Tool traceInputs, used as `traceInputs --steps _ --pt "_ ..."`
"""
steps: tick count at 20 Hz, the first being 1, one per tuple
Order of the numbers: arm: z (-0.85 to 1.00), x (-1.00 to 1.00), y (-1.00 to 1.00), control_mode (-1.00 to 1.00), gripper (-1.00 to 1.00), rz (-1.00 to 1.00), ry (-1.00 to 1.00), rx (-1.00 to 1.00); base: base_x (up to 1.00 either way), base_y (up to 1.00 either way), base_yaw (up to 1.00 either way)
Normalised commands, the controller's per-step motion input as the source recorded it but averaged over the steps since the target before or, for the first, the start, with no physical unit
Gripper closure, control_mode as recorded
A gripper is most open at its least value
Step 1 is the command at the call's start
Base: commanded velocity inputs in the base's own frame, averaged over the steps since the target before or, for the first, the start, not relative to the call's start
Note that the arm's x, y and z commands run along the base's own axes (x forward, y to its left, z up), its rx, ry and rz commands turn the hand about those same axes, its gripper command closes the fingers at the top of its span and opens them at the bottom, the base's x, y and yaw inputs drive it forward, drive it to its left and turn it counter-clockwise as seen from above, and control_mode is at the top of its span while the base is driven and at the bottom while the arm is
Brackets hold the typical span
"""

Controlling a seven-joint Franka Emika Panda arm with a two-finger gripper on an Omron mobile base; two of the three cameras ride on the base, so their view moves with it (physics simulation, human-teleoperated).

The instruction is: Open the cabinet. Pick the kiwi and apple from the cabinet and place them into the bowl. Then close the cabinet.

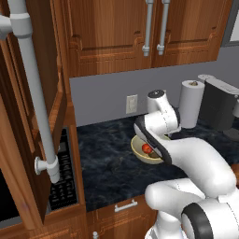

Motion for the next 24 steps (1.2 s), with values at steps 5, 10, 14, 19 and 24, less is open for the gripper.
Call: traceInputs --steps 5,10,14,19,24 --pt "0.42 -0.25 0.00 -1.00 -1.00 0.00 -0.01 0.00 0.00 0.00 0.00" --pt "0.45 -0.26 0.00 -1.00 -1.00 0.01 -0.02 0.00 0.00 0.00 0.00" --pt "0.36 -0.27 0.00 -1.00 -1.00 0.01 0.00 0.00 0.00 0.00 0.00" --pt "0.27 -0.31 0.00 -1.00 -1.00 0.04 0.00 0.00 0.00 0.00 0.00" --pt "0.30 -0.38 0.00 -1.00 -1.00 0.09 -0.06 0.01 0.00 0.00 0.00"
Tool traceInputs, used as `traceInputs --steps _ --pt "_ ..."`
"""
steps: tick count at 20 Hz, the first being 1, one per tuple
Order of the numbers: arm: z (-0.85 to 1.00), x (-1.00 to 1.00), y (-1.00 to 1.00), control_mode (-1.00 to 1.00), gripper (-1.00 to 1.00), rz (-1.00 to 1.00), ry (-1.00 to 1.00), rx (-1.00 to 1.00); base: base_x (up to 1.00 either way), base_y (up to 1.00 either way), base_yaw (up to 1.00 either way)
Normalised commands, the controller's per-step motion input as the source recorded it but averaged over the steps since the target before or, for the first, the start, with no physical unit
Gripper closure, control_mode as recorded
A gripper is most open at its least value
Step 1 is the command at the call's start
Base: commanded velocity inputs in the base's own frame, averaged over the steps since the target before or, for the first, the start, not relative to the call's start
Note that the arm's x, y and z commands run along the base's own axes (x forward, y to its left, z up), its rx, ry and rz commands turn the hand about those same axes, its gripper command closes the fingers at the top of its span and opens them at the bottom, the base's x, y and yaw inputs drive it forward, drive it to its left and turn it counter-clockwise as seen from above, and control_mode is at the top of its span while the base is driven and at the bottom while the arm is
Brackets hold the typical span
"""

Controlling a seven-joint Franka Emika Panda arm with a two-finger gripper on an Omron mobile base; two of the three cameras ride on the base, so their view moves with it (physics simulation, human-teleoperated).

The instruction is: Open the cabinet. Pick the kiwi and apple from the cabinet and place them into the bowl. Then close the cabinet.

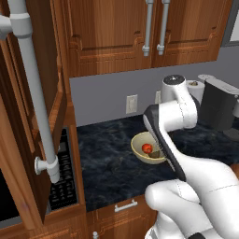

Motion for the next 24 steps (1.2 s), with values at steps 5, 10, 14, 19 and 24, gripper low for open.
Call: traceInputs --steps 5,10,14,19,24 --pt "0.32 -0.32 0.00 -1.00 -1.00 0.10 -0.08 0.06 0.00 0.00 0.00" --pt "0.34 -0.25 0.00 -1.00 -1.00 0.10 -0.13 0.06 0.00 0.00 0.00" --pt "0.38 -0.31 0.01 -1.00 -1.00 0.03 -0.22 0.02 0.00 0.00 0.00" --pt "0.37 -0.39 0.00 -1.00 -1.00 0.00 -0.21 0.02 0.00 0.00 0.00" --pt "0.26 -0.31 0.00 -1.00 -1.00 0.02 -0.03 0.06 0.00 0.00 0.00"
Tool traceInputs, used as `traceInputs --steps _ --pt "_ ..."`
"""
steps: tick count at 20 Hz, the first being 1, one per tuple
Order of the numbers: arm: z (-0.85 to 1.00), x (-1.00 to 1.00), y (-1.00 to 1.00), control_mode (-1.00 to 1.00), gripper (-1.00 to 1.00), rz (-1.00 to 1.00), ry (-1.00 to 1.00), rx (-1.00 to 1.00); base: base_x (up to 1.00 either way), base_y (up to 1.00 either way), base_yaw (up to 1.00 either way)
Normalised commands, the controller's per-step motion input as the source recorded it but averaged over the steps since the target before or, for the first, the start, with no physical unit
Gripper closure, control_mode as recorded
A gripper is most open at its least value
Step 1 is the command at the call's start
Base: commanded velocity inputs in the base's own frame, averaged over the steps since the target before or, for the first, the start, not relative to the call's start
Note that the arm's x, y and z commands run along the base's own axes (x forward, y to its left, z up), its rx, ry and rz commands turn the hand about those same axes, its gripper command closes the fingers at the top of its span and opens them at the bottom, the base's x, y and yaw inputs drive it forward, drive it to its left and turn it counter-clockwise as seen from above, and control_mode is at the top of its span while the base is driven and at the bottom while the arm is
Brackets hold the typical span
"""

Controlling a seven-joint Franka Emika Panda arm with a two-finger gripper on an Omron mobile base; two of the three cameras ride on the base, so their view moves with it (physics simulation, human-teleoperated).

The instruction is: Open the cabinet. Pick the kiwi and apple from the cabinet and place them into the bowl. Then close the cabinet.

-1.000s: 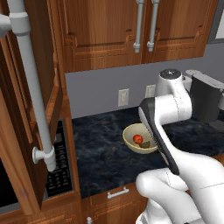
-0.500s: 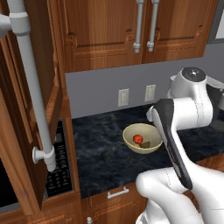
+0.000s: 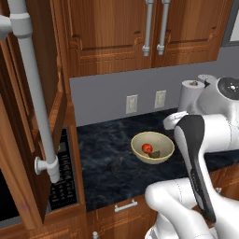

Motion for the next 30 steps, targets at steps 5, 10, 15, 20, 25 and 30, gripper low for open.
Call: traceInputs --steps 5,10,15,20,25,30 --pt "0.14 -0.28 0.01 -1.00 -1.00 0.05 0.00 0.07 0.00 0.00 0.00" --pt "0.09 -0.44 0.03 -1.00 -1.00 0.02 0.00 0.04 0.00 0.00 0.00" --pt "0.12 -0.45 0.01 -1.00 -1.00 0.00 0.00 0.02 0.00 0.00 0.00" --pt "0.12 -0.28 0.00 -1.00 -1.00 0.00 0.00 0.00 0.00 0.00 0.00" --pt "0.01 -0.05 0.09 -1.00 -1.00 0.00 0.00 0.00 0.00 0.00 0.00" --pt "0.00 0.00 0.00 -1.00 -1.00 0.00 0.00 0.00 0.00 0.00 0.00"
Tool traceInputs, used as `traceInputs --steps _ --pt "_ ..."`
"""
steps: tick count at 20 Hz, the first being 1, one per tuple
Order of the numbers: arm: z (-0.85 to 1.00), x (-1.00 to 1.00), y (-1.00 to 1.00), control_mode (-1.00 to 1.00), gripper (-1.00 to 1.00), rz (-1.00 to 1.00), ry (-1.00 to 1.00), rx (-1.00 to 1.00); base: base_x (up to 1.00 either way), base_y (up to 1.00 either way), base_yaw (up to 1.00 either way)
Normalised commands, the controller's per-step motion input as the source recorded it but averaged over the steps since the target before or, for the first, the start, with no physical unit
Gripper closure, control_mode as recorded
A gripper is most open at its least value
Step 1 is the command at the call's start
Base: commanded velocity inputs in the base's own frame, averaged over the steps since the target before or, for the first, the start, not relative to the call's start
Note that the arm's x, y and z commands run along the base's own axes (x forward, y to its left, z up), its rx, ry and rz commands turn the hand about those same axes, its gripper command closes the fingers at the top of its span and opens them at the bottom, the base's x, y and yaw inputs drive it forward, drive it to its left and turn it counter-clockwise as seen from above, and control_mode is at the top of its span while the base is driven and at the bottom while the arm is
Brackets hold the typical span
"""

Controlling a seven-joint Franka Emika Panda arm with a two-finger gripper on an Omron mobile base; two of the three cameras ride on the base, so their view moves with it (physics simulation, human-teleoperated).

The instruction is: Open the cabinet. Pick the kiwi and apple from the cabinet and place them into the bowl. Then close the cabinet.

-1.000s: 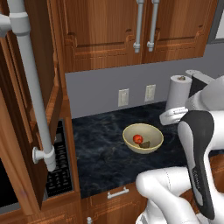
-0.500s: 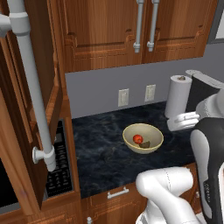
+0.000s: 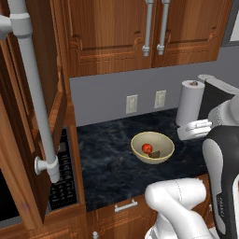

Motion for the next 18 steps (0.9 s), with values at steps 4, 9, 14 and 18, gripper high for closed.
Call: traceInputs --steps 4,9,14,18 --pt "0.00 0.00 0.00 -1.00 -1.00 0.00 0.00 0.00 0.00 0.00 0.00" --pt "0.00 0.00 0.00 1.00 -1.00 0.00 0.00 0.00 -0.27 0.00 0.00" --pt "0.00 0.00 0.00 1.00 -1.00 0.00 0.00 0.00 -0.69 0.00 0.00" --pt "0.00 0.00 0.00 1.00 -1.00 0.00 0.00 0.00 -0.67 0.01 0.00"
